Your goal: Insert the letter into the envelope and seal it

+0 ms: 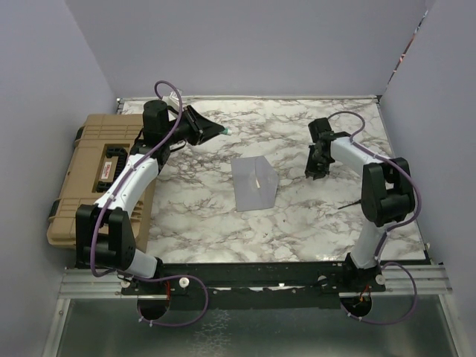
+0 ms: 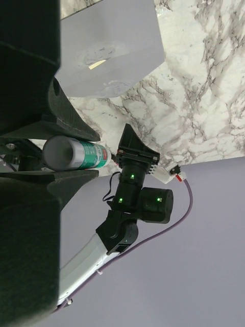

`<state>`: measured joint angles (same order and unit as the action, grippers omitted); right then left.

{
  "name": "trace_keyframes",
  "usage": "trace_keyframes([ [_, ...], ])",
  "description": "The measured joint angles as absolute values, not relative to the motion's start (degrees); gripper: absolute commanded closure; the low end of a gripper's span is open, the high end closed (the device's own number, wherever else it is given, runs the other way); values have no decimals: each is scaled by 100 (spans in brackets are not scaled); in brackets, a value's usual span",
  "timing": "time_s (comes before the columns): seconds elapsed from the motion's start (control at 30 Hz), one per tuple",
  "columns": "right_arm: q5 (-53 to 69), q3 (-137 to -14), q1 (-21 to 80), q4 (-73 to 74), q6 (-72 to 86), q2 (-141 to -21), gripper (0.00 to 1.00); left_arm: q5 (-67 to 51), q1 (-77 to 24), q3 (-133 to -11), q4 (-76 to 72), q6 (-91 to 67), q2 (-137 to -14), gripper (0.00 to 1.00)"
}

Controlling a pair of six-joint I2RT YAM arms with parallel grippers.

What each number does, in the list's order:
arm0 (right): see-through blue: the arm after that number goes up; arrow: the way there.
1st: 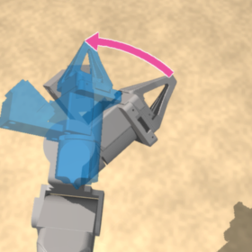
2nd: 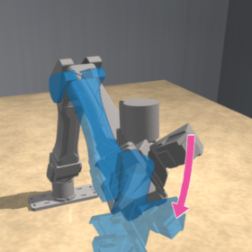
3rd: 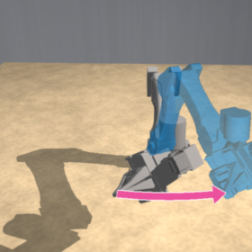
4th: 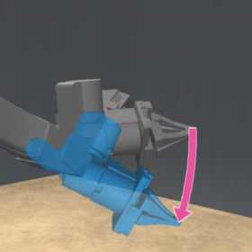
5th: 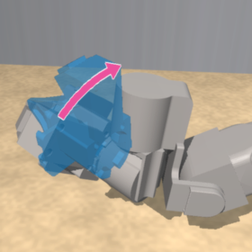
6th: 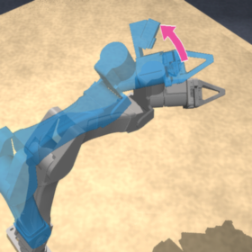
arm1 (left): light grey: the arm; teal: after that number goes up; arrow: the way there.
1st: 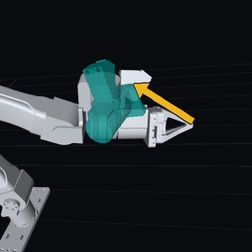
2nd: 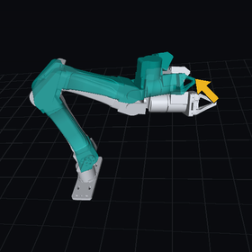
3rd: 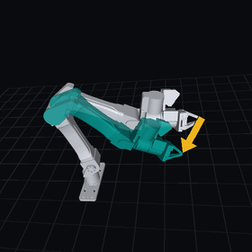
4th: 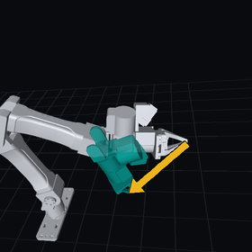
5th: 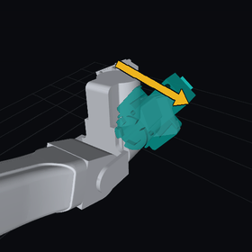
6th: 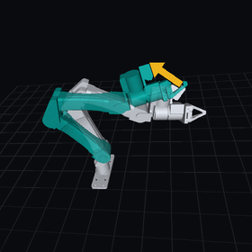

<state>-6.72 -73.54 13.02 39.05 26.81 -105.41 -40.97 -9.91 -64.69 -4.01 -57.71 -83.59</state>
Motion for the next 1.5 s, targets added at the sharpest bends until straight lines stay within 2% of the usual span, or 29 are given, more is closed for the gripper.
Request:
trace_keyframes([
  [0.2, -679, -7354, 1302, 3946, 2630, -10864, 66, -4062, -1007, -6469, -377, -5728, -8381, 100],
  [0.23, -679, -7354, 1302, 3946, 2626, -10895, 62, -4062, -1011, -6469, -377, -5719, -8381, 100],
  [0.37, -674, -7367, 1302, 3946, 2593, -10908, 37, -4062, -1015, -6469, -377, -5708, -8381, 100],
  [0.43, -674, -7376, 1297, 3959, 2591, -10906, 33, -4062, -1015, -6469, -377, -5697, -8381, 100],
  [0.63, -659, -7555, 1295, 4084, 2589, -10844, 29, -4062, -1015, -6477, -375, -5686, -8451, 100],
  [0.87, -329, -7828, 1295, 3988, 2539, -9902, 29, -4062, -1116, -6571, -370, -5693, -8630, 100],
  [0.97, 438, -7843, 1284, 3522, 2390, -9369, 27, -4073, -1271, -6672, -370, -5695, -8722, 100],
  [1.07, 1769, -7627, 1275, 2580, 2359, -8895, 26, -4139, -1431, -6799, -379, -5708, -8833, 100],
  [1.27, 4410, -6842, 1321, -119, 3291, -8573, 25, -4436, -1673, -6987, -591, -5881, -9083, 100],
  [1.5, 5570, -6696, 1507, -1533, 3791, -8604, 25, -4775, -1914, -7048, -941, -6130, -9238, 100],
])
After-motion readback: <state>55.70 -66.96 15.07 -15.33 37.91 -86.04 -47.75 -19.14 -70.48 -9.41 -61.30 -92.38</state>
